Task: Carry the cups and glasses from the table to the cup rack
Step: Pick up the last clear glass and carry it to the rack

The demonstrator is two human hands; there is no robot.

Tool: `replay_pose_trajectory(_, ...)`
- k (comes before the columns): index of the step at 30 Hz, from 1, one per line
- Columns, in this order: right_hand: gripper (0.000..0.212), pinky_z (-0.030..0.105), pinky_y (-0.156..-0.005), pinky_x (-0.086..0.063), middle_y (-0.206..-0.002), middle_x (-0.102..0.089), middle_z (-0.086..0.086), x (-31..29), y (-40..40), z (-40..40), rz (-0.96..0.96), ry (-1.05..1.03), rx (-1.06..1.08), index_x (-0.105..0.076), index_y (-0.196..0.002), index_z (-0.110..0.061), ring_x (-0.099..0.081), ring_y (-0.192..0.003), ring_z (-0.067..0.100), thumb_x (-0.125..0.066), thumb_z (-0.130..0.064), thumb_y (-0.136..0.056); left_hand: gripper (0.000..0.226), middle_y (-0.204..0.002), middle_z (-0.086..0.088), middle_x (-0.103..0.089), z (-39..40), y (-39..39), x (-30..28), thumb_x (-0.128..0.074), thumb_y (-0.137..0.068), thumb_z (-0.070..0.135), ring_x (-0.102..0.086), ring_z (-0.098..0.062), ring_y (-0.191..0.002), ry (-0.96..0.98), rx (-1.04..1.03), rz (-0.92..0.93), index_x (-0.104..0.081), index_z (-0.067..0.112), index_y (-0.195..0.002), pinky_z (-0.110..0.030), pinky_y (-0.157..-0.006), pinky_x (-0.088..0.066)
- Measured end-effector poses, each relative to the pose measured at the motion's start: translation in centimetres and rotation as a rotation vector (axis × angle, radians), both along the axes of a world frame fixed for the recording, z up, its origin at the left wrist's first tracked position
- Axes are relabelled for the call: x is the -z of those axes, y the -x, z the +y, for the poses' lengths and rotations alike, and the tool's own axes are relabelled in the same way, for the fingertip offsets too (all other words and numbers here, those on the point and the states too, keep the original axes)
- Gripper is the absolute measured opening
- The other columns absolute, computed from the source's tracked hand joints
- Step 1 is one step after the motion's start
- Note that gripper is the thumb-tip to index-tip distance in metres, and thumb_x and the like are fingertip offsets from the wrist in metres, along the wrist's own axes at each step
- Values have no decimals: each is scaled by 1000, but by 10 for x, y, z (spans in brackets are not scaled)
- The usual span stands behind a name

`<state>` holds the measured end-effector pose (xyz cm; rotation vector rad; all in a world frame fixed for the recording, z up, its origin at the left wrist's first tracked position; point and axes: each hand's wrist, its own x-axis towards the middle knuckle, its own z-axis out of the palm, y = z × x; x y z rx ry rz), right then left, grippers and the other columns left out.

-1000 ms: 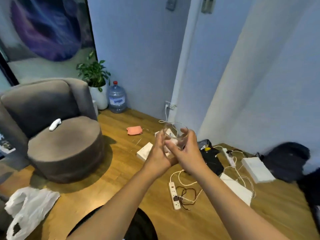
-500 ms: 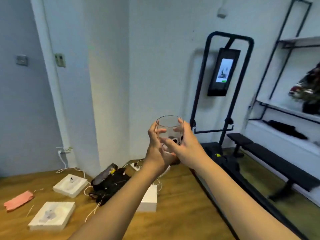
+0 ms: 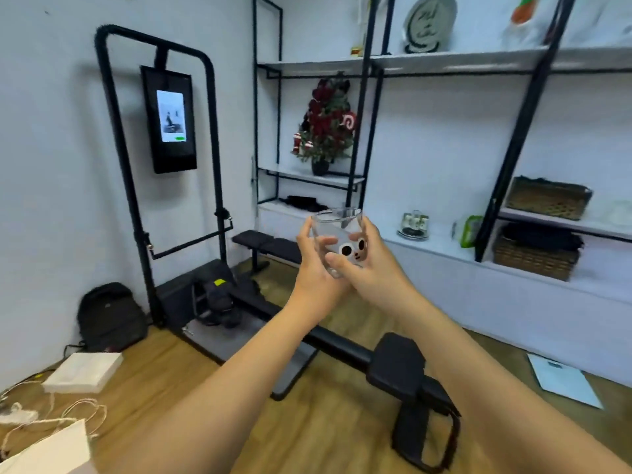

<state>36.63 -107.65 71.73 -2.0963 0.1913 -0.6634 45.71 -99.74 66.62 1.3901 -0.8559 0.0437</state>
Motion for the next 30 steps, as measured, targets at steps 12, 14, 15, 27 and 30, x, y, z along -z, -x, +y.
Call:
replay_pose_trajectory(12, 85, 24, -97, -40, -154, -40, -2, 42, 20, -246, 62, -41, 345, -18, -158, -26, -46, -128, 8, -67, -44, -92, 96, -119, 1, -49, -268, -4, 23, -75, -82, -4, -60, -13, -94, -75, 256, 100, -17, 27, -151, -21, -72, -58)
replay_pose_trajectory(14, 83, 24, -93, -41, -151, -42, 0, 43, 5, -285, 80, -52, 363, -20, -156, -27, -51, -123, 11, -68, -44, -91, 101, -126, -9, -42, -308, -13, 24, -77, -81, -2, -55, -18, -95, -71, 282, 109, -11, 31, -150, -14, -65, -54)
replay_pose_trajectory(15, 82, 24, -91, -44, -150, -42, 0, 44, -3, -305, 89, -55, 372, -21, -155, -27, -53, -121, 12, -69, -44, -90, 101, -126, -9, -41, -328, -20, 25, -77, -82, -2, -55, -18, -93, -58, 305, 127, -11, 31, -150, -15, -64, -54)
replay_pose_trajectory(27, 79, 22, -82, -47, -136, -46, -6, 64, -25, -520, 84, -99, 470, -30, -150, -26, -61, -107, 10, -70, -50, -87, 83, -130, -4, -48, -530, -64, 45, -60, -80, 21, -62, -19, -103, -161, 518, 142, -15, 39, -147, -34, -83, -59)
replay_pose_trajectory(30, 77, 26, -84, -47, -132, -48, -7, 73, -19, -572, 63, -112, 499, -33, -148, -25, -63, -103, 11, -70, -50, -86, 62, -119, -7, -61, -582, -69, 47, -47, -75, 17, -65, -23, -90, -112, 573, 326, -38, 40, -132, -43, -84, -52)
